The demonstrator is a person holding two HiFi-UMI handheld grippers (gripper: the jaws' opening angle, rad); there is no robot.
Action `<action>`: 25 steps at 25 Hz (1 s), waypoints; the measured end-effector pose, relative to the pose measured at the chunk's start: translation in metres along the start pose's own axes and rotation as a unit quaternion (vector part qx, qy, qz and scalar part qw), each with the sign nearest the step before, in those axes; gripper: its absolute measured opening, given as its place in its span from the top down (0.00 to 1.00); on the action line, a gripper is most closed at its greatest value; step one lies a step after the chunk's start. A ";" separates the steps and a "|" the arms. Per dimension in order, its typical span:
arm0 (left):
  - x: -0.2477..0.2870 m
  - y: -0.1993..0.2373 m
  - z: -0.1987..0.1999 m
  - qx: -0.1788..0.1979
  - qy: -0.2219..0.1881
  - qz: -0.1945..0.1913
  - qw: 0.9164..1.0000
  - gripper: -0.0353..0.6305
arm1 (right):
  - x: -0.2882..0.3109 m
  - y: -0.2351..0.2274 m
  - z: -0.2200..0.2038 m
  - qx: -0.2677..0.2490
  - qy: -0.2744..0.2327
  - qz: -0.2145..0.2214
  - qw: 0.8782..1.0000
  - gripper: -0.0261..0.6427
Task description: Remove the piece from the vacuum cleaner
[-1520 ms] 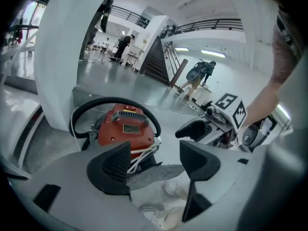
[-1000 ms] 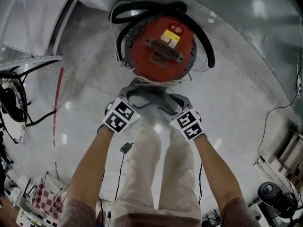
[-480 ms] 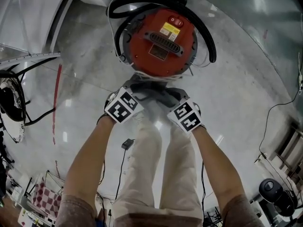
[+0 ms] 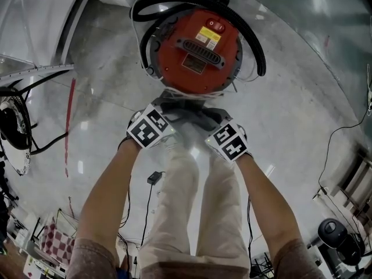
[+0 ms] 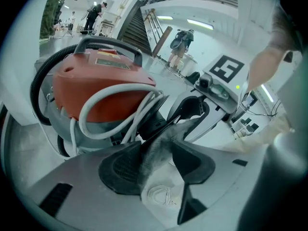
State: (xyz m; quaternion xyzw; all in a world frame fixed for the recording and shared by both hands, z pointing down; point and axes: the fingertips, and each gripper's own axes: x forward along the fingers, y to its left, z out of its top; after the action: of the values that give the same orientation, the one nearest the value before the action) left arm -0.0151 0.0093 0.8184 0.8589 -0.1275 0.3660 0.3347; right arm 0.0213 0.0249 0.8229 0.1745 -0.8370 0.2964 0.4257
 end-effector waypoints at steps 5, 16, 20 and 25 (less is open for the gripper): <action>0.000 0.001 -0.005 -0.002 0.002 0.007 1.000 0.67 | 0.001 0.003 -0.001 0.005 0.004 -0.002 1.000 0.74; -0.008 -0.002 -0.013 -0.029 -0.014 0.032 0.999 0.76 | 0.001 0.011 -0.005 0.021 0.000 -0.019 1.000 0.86; -0.008 -0.003 -0.016 -0.040 -0.016 0.044 0.998 0.77 | -0.001 0.009 -0.008 0.024 0.000 -0.029 0.999 0.87; -0.013 -0.004 -0.018 -0.068 -0.024 0.042 0.997 0.78 | 0.003 0.010 -0.007 0.033 -0.004 -0.031 0.999 0.87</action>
State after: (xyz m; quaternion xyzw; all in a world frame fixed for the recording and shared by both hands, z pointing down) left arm -0.0325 0.0235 0.8160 0.8366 -0.1962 0.3495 0.3734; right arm 0.0184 0.0372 0.8254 0.2155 -0.8226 0.3100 0.4252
